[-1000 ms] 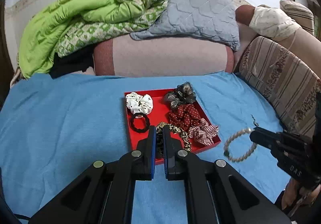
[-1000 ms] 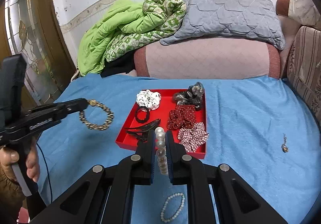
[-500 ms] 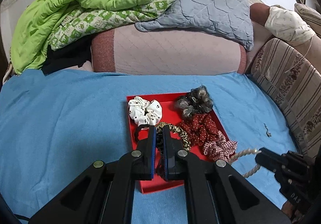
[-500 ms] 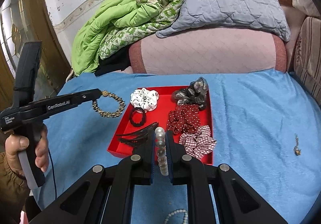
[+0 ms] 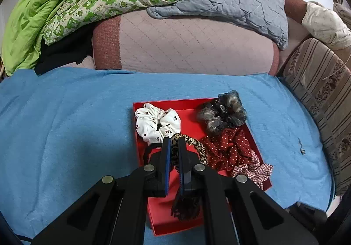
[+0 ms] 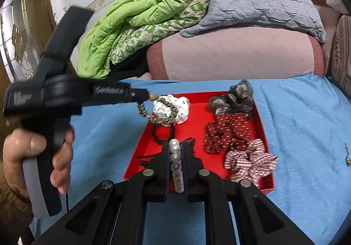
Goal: Organize jewelry
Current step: 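Release the leopard bracelet into the tray while the right tool carries the pearl bracelet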
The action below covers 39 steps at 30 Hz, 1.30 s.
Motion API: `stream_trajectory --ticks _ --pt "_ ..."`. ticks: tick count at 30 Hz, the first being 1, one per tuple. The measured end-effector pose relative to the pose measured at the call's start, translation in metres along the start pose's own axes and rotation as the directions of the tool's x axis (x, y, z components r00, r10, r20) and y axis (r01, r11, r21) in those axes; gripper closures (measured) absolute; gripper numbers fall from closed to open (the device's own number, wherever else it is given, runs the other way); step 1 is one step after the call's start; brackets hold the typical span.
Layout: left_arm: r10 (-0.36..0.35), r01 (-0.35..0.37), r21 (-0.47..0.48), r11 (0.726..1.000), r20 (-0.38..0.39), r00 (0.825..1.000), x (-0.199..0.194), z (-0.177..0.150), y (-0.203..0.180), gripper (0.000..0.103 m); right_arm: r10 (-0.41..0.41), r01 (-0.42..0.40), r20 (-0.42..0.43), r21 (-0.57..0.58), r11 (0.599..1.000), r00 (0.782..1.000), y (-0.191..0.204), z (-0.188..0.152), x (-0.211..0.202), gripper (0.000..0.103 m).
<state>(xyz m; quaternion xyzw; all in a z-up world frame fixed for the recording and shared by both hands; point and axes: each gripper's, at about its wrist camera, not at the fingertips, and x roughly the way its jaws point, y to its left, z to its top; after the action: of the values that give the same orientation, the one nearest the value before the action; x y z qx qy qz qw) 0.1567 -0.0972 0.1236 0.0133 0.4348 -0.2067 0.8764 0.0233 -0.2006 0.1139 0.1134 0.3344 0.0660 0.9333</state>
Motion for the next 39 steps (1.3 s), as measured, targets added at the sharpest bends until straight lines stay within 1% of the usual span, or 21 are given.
stream_trajectory --ticks 2,6,11,16,19,23,26,30,34,35,36,37,38,39 --pt "-0.002 0.002 0.008 1.0 0.0 1.0 0.002 0.004 -0.004 0.097 0.013 -0.013 -0.002 -0.001 1.0 1.0 0.002 -0.002 0.006 0.092" --pt "-0.021 0.022 0.032 0.999 -0.002 1.0 0.007 0.013 -0.018 0.097 -0.001 0.002 0.006 -0.015 1.0 1.0 0.001 -0.004 0.01 0.092" --pt "-0.038 0.04 0.069 0.997 -0.028 0.999 0.025 0.019 -0.04 0.097 -0.006 0.006 -0.002 0.002 1.0 1.0 -0.007 -0.011 0.015 0.092" --pt "-0.061 0.065 0.049 0.997 -0.083 0.995 0.052 0.02 -0.042 0.097 -0.014 0.015 -0.015 0.013 1.0 1.0 -0.014 -0.016 0.017 0.092" --pt "-0.062 0.069 0.054 0.996 -0.115 0.991 0.068 0.017 -0.044 0.097 -0.02 0.021 -0.032 0.034 0.999 0.999 -0.02 -0.017 0.023 0.092" --pt "-0.039 0.05 0.071 0.996 -0.149 0.988 0.089 0.012 -0.046 0.097 -0.021 0.024 -0.061 0.055 0.998 0.998 -0.026 -0.02 0.03 0.092" --pt "-0.011 0.022 0.07 0.997 -0.159 0.987 0.1 0.009 -0.043 0.097 -0.019 0.023 -0.072 0.06 0.998 0.997 -0.028 -0.021 0.035 0.092" --pt "0.014 -0.007 0.045 0.999 -0.164 0.986 0.108 0.006 -0.035 0.097 -0.016 0.022 -0.082 0.069 0.997 0.996 -0.032 -0.023 0.038 0.092" --pt "0.028 -0.019 0.056 0.998 -0.167 0.986 0.11 0.002 -0.033 0.095 -0.012 0.02 -0.101 0.083 0.996 0.995 -0.035 -0.026 0.044 0.091" --pt "0.029 -0.02 0.055 0.998 -0.166 0.986 0.11 0.002 -0.032 0.094 -0.011 0.02 -0.105 0.085 0.996 0.994 -0.035 -0.026 0.043 0.091" --pt "0.028 -0.019 0.052 0.998 -0.166 0.986 0.109 0.001 -0.032 0.089 -0.011 0.02 -0.11 0.087 0.996 0.994 -0.035 -0.027 0.044 0.091" --pt "0.026 -0.019 0.044 0.999 -0.165 0.986 0.108 0.001 -0.031 0.078 -0.01 0.02 -0.115 0.089 0.996 0.993 -0.035 -0.028 0.045 0.091" --pt "0.021 -0.016 0.034 0.999 -0.162 0.987 0.107 0.001 -0.029 0.07 -0.009 0.02 -0.118 0.09 0.996 0.993 -0.034 -0.028 0.045 0.091" --pt "0.017 -0.013 0.023 1.0 -0.153 0.988 0.104 0.001 -0.028 0.06 -0.005 0.016 -0.122 0.094 0.995 0.993 -0.035 -0.029 0.045 0.091"
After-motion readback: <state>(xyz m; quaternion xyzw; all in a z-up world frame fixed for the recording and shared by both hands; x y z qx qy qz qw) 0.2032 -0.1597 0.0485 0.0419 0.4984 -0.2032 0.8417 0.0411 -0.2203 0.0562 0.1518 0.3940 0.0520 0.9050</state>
